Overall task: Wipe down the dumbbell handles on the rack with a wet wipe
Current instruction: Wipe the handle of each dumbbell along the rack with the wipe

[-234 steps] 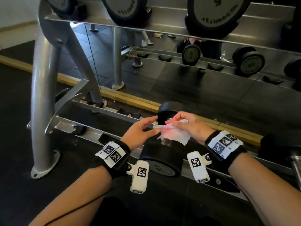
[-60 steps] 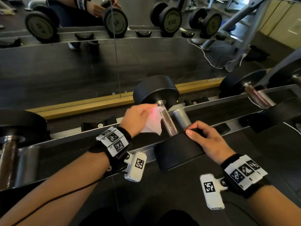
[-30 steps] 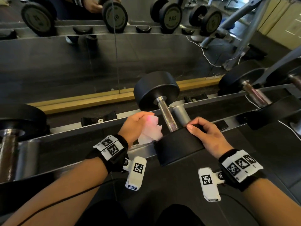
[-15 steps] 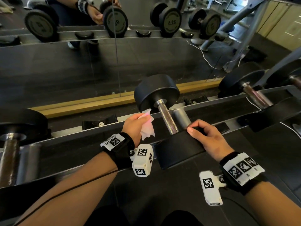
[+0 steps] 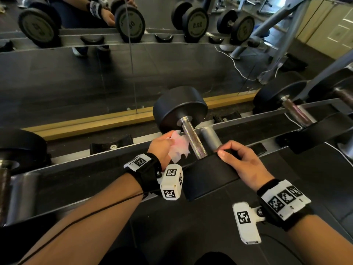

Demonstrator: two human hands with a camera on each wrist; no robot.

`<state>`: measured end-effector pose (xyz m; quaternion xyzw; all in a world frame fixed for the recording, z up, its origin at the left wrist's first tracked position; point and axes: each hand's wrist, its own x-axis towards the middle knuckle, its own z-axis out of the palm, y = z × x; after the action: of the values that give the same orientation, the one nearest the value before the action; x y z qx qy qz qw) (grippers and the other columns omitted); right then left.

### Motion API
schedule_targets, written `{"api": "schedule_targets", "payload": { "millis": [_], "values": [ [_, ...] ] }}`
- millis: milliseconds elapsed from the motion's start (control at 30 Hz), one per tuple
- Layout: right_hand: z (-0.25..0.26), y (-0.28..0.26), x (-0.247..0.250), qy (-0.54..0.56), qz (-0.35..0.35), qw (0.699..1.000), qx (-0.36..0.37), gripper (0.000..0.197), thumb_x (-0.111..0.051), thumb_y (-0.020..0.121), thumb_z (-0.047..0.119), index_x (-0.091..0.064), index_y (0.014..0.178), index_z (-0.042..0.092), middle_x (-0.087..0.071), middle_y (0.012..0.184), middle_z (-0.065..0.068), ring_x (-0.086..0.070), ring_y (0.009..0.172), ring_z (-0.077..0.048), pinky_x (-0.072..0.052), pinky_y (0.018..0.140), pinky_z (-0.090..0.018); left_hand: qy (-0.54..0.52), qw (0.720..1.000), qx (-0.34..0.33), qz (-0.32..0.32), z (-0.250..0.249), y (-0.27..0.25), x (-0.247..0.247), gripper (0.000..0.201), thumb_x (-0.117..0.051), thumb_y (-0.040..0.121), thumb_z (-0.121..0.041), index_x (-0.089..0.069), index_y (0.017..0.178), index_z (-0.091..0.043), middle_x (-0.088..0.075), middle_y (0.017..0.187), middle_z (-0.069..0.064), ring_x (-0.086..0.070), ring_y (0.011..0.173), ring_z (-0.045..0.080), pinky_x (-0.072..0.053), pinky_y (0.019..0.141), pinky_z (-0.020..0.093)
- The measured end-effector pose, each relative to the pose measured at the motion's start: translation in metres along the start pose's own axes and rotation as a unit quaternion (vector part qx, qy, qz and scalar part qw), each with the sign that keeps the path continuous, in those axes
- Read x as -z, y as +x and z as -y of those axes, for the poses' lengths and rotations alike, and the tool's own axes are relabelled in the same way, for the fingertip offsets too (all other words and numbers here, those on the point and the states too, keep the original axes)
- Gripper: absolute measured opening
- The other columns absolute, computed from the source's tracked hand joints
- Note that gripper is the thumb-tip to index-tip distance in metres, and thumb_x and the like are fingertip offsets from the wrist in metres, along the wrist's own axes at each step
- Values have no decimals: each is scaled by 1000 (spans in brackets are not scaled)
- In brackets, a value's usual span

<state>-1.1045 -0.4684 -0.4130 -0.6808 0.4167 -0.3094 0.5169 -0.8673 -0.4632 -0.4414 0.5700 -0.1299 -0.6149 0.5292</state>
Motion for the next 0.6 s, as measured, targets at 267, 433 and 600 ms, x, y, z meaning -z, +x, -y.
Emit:
{"api": "schedule_targets", "payload": {
  "millis": [267,433,600],
  "values": [
    [3,-2,-1,8,-3,1000,-8,31,-70,76,51,-69,89,23,-67,90,0,-64,86,-13,-52,71,-26,-30,990,18,134,11,-12,6,35,-40,103,-3,-63,127,-14,-74,116,7,-71,105,21,-58,82,33],
    [2,-2,0,15,2,1000,-10,31,-70,77,51,-69,91,23,-68,92,1,-65,86,-12,-53,69,-24,-31,988,0,151,10,-17,20,34,-41,103,-4,-66,122,-16,-72,119,9,-70,109,24,-59,83,34],
    [1,-2,-1,5,-8,1000,-2,22,-69,81,42,-69,89,21,-66,84,8,-63,80,-4,-50,65,-17,-69,990,-57,112,-5,-9,-2,28,-48,102,-6,-75,102,-15,-73,108,10,-72,95,19,-59,88,34]
  ]
}}
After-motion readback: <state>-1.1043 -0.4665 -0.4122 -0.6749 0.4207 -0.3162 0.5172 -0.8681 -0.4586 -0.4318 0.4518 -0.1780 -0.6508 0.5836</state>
